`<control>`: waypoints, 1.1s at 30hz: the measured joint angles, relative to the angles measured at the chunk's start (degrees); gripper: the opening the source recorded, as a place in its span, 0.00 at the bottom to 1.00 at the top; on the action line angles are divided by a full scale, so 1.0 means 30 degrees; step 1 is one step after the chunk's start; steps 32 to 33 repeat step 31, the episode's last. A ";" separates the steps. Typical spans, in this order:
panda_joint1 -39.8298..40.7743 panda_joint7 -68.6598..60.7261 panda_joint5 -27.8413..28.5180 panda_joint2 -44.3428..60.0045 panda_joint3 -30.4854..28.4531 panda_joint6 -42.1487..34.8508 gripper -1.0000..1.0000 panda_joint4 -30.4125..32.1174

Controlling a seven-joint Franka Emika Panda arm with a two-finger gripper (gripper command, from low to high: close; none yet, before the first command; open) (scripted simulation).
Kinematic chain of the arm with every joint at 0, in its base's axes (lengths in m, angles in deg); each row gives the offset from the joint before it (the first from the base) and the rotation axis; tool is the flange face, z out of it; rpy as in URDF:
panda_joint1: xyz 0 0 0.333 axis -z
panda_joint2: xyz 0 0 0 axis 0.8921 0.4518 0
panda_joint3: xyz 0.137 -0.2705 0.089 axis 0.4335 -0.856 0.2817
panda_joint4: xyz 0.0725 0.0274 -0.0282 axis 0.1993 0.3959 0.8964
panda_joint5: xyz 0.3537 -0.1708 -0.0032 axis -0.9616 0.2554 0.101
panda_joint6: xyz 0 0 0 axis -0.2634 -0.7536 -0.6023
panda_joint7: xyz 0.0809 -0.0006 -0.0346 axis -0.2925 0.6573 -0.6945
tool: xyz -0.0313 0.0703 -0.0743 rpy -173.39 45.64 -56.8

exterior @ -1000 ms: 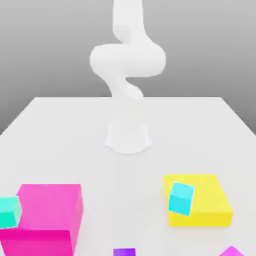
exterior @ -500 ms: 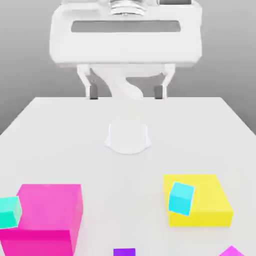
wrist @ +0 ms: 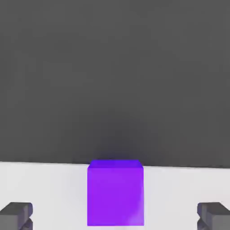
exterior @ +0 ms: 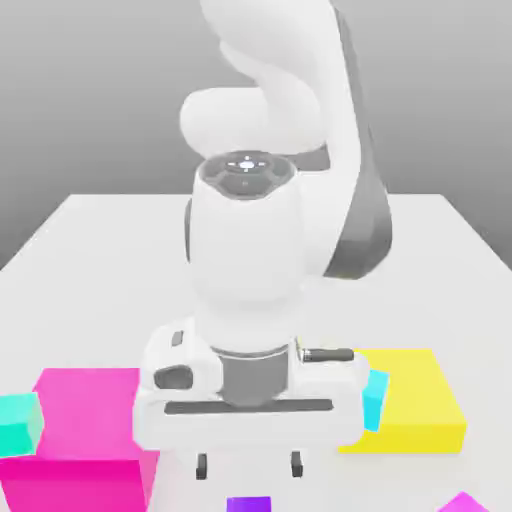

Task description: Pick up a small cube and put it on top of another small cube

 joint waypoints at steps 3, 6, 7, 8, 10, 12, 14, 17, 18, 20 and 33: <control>0.0013 -0.0066 -0.0083 0.2073 0.0025 0.1521 0.50 -0.0402; 0.0023 -0.0074 -0.0094 0.2531 0.0039 0.1874 0.00 -0.0497; 0.0023 -0.0072 -0.0092 0.2530 0.0041 0.1873 0.00 -0.0497; 0.0023 -0.0069 -0.0091 0.2530 0.0043 0.1872 0.00 -0.0497; 0.0031 -0.0070 -0.0092 0.2757 0.0052 0.2049 0.00 -0.0547; 0.0020 -0.0056 -0.0071 0.2067 0.0033 0.1504 0.00 -0.0396; -0.0008 -0.0044 -0.0050 0.0858 -0.0002 0.0558 0.00 -0.0133; 0.0483 0.0968 -0.0210 -0.0975 -0.0883 -0.1251 0.00 -0.0093; 0.0808 0.1620 -0.0317 -0.1506 -0.1445 -0.1901 0.00 -0.0203; 0.1531 0.2982 -0.0478 -0.2505 -0.2524 -0.3145 0.00 -0.0427; 0.4044 0.6567 -0.1651 -0.3366 -0.5328 -0.4362 1.00 -0.0632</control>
